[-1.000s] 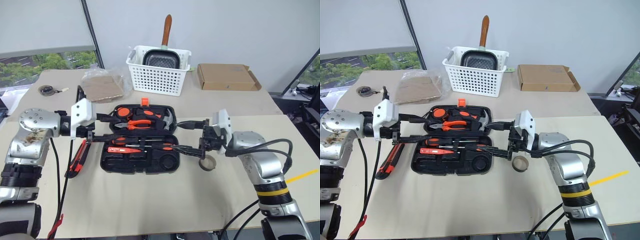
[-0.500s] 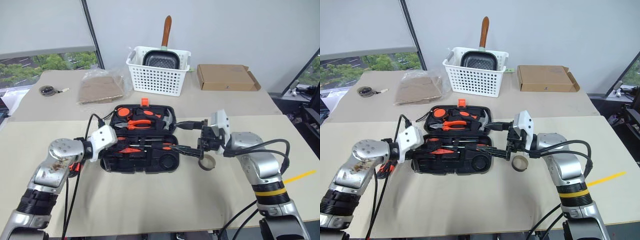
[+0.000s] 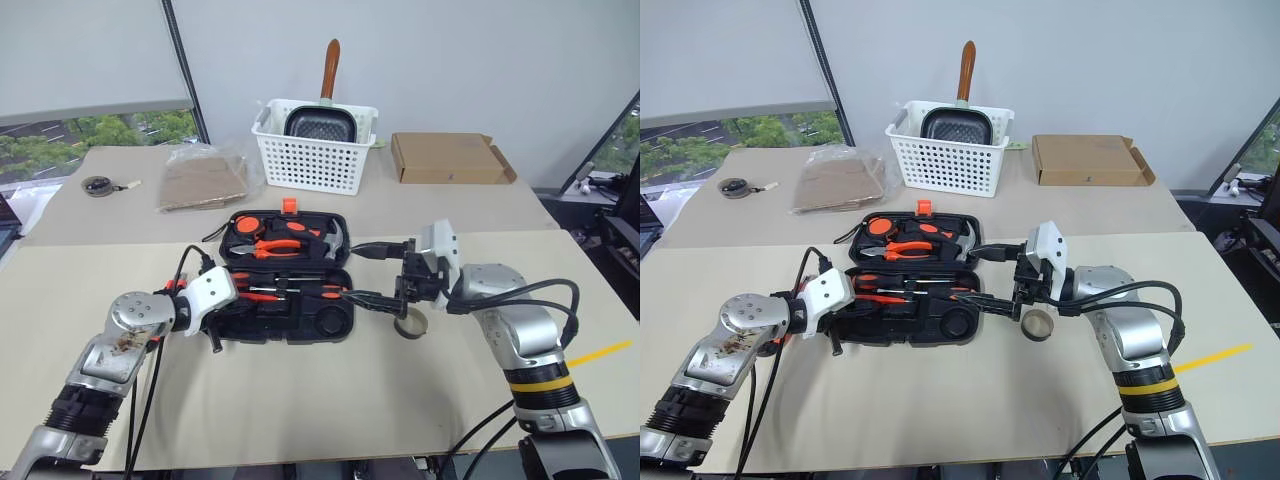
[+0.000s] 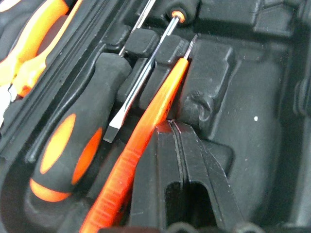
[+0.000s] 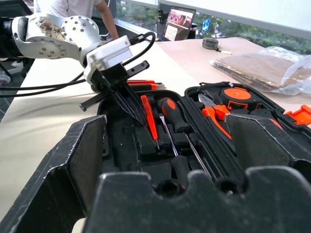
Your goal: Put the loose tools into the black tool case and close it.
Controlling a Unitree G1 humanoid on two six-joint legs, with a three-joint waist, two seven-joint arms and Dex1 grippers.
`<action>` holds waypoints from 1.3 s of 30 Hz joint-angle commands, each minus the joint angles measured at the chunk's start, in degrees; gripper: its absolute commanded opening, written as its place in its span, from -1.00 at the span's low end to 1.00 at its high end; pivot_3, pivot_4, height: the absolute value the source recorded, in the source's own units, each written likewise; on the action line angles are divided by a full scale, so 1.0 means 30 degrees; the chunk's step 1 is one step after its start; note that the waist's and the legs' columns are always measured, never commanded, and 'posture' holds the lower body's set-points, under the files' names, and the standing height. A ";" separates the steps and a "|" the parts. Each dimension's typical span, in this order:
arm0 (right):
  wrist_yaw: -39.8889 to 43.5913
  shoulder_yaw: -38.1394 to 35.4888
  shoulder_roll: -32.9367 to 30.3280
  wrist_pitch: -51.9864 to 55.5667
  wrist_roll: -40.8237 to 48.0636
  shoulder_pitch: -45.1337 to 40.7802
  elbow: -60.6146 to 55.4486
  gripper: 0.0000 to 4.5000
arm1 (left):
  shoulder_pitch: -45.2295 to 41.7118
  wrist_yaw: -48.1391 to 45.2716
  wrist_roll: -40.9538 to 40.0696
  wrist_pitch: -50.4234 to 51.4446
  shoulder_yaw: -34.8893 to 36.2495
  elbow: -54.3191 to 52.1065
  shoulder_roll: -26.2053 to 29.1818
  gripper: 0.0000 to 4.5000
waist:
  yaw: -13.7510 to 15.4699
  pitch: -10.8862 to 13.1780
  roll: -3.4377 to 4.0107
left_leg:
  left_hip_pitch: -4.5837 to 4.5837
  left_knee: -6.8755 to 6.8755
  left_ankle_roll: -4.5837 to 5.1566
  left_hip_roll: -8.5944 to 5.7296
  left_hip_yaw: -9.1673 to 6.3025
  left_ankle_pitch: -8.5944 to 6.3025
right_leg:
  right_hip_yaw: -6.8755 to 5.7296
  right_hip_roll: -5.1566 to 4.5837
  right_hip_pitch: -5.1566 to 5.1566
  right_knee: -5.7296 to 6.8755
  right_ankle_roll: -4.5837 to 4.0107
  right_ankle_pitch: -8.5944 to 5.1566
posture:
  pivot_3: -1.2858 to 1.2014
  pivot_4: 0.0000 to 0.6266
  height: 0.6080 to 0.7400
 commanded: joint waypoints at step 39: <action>0.2855 0.0422 0.0395 -0.1493 0.0305 -0.1970 0.1529 1.00 | 0.7427 1.3364 -0.2268 1.1477 0.8506 -0.6926 -0.2146 0.38 | 0.0049 0.0003 -0.0012 | -0.0183 -0.0006 0.0061 -0.0043 0.0000 -0.0018 | 0.0013 -0.0039 -0.0141 -0.0047 -0.0014 0.0011 | 0.03 -0.52 0.39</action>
